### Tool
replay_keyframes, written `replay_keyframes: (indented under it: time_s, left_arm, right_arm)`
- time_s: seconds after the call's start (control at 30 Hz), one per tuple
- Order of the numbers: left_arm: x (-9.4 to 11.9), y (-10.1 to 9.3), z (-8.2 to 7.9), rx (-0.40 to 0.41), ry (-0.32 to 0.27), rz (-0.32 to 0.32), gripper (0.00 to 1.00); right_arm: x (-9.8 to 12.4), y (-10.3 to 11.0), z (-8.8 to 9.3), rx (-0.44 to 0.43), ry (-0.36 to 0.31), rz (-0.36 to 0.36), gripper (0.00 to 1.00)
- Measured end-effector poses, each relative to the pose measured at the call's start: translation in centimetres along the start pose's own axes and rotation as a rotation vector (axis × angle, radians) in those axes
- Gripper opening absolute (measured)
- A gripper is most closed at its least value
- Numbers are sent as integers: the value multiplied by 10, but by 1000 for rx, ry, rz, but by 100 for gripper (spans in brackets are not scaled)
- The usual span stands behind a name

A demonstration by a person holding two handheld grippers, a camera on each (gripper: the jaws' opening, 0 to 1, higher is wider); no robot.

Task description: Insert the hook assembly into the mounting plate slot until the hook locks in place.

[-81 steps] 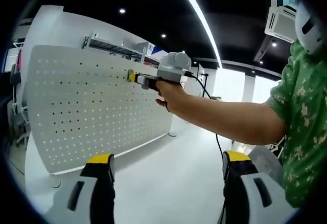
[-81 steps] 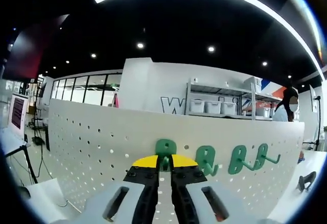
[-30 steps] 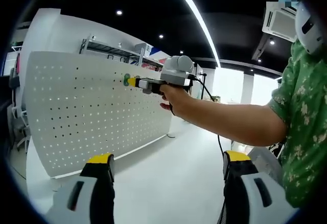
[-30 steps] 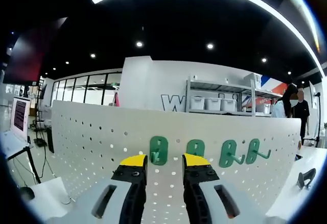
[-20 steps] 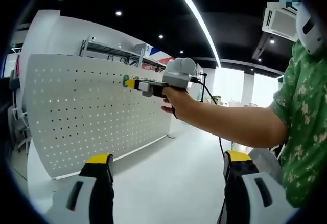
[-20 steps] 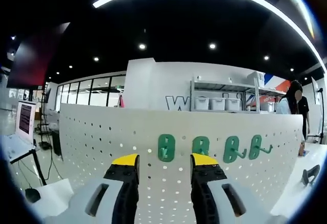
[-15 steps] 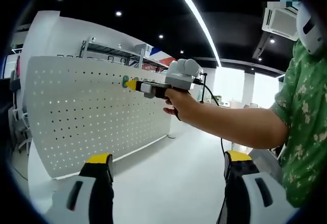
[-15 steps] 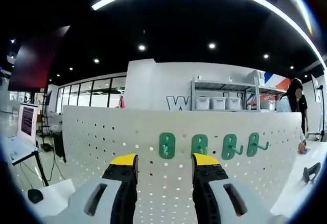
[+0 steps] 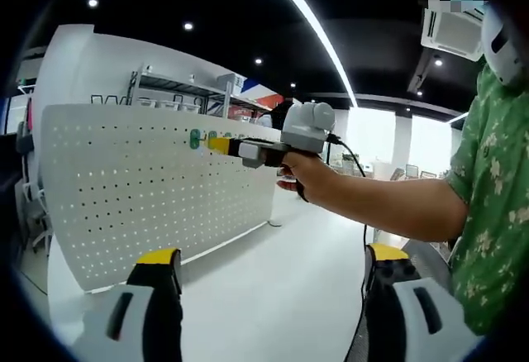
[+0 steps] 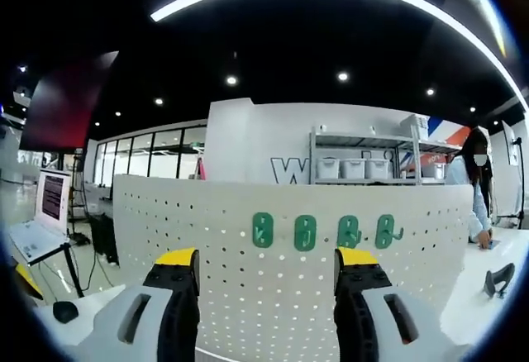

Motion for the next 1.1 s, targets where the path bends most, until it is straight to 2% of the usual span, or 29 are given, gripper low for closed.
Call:
replay_keyframes:
  time_s: [0.53, 0.93, 1.1]
  left_arm:
    - [-8, -32, -1, -6, -5, -23, 96]
    - [-14, -60, 7, 19, -25, -62, 98]
    - [-13, -70, 9, 40, -46, -90, 98]
  right_arm:
    - [80, -32, 19, 21, 41, 14, 72]
    - [167, -58, 43, 13, 76, 52, 74]
    - [194, -60, 50, 11, 84, 52, 74]
Point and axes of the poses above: the point that each gripper's makers call its tool centre point, and the gripper's own axes: x roughly backward along the fingers, y roughly to its left, z roughly out of its underside, the point moved 9 cm from there along x, roughly backward along the fingers, and after that the axes turned 13 degrees about y, right-handed, at the moved point
